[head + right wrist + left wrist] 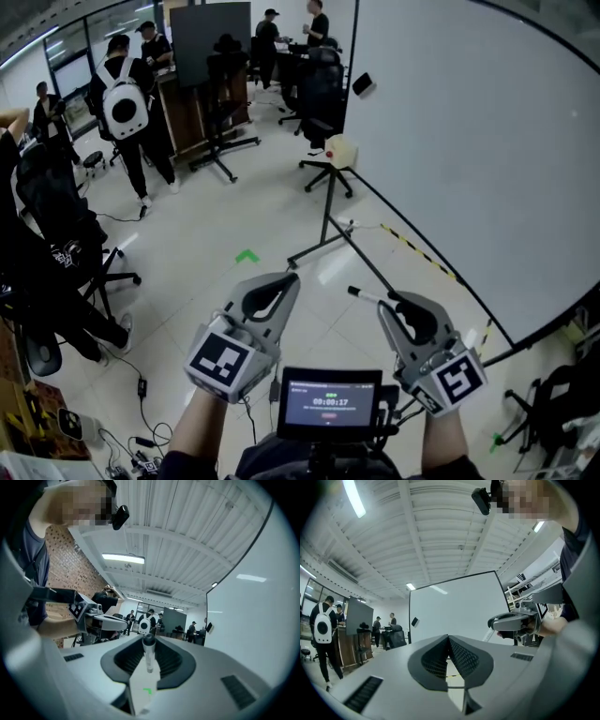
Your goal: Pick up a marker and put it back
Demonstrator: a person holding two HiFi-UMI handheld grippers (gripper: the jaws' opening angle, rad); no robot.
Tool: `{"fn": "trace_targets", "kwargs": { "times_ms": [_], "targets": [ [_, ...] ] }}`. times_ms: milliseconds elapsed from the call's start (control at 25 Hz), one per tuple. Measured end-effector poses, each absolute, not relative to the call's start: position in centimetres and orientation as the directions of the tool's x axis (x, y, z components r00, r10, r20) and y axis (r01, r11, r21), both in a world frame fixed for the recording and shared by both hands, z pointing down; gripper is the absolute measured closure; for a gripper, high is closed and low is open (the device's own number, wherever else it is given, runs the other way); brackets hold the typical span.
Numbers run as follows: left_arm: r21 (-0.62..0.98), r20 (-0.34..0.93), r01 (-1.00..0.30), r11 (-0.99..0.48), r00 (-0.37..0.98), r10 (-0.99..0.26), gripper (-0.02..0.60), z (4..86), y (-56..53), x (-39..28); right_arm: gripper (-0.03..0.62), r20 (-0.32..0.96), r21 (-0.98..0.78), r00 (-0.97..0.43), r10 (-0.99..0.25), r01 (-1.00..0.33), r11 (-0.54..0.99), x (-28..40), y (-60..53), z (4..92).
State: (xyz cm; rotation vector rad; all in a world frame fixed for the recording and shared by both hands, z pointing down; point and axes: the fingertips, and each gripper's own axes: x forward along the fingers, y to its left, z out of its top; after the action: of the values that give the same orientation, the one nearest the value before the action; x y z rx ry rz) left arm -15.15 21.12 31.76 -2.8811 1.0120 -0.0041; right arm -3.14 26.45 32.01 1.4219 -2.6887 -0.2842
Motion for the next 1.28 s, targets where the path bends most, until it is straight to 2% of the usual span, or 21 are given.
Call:
{"fn": "trace_targets", "kwargs": {
  "times_ms": [440, 800, 1280],
  "targets": [
    [-0.097, -0.04, -0.601, -0.794, 0.799, -0.6, 0.584, 30.5, 19.8, -12.0, 0.505, -0.052, 0.198, -0.519, -0.853, -0.843, 0.5, 0.7, 26.1, 30.8],
    [-0.128, 0.03, -0.594, -0.794, 0.798, -0.602, 0.584, 31.8, 18.4, -6.5, 0.505, -0.084, 0.147, -0.516, -0.853, -0.853, 0.501, 6.2, 24.5, 32.0],
    [-0.178, 0.015, -0.625, -0.76, 0.77, -0.637, 0.584, 29.7, 16.5, 0.4, 0.505, -0.143, 0.168, -0.556, -0.819, -0.829, 0.533, 13.5, 22.3, 29.5]
  ]
}}
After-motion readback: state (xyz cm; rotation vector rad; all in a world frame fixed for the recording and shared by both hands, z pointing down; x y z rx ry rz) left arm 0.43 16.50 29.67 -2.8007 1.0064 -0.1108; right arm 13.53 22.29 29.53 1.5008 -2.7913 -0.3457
